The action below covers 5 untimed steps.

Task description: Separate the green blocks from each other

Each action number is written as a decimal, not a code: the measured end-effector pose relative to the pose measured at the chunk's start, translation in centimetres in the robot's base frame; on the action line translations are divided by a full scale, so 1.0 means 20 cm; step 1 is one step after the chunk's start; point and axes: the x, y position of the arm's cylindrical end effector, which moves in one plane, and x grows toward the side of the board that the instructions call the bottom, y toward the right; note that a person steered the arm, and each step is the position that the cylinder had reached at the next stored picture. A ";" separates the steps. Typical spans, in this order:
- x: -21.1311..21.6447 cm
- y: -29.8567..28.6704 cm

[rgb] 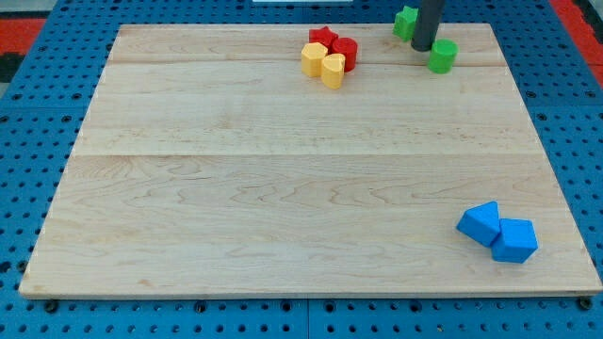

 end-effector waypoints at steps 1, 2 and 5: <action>0.06 0.00; 0.04 0.01; -0.33 0.35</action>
